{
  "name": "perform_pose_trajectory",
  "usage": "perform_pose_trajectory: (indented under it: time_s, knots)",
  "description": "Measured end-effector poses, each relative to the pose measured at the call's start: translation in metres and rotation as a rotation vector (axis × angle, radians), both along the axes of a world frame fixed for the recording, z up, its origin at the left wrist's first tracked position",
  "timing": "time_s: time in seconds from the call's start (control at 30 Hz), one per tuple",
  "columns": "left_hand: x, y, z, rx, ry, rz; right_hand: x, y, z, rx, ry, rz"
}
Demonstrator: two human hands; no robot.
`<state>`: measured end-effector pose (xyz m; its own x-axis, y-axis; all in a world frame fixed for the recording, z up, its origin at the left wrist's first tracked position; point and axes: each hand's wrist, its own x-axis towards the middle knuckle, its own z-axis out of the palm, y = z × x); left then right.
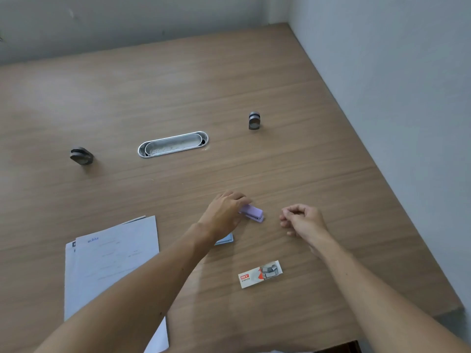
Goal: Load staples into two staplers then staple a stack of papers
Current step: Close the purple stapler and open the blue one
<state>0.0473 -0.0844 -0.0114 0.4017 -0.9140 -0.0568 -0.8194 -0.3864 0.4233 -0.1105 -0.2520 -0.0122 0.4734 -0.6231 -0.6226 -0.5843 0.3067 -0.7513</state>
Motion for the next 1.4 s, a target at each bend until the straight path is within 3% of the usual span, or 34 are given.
perform_pose_trajectory:
  time_s: [0.47,0.67,1.03,1.2,1.4]
  knots:
    - [-0.026,0.026,0.026,-0.212,0.053,0.132,0.0,0.022,0.032,-0.015,-0.094,0.233]
    - [-0.043,0.039,0.046,-0.27,-0.013,0.134,-0.003,0.039,0.046,0.0,-0.164,0.247]
    - [-0.078,0.05,0.071,-0.529,0.091,0.148,-0.009,0.041,0.063,0.099,-0.221,-0.062]
    - [-0.084,0.058,0.074,-0.667,0.296,0.206,-0.009,0.04,0.068,0.177,-0.163,-0.23]
    - [-0.084,0.068,0.072,-0.829,0.364,0.267,-0.013,0.042,0.072,0.331,-0.169,-0.306]
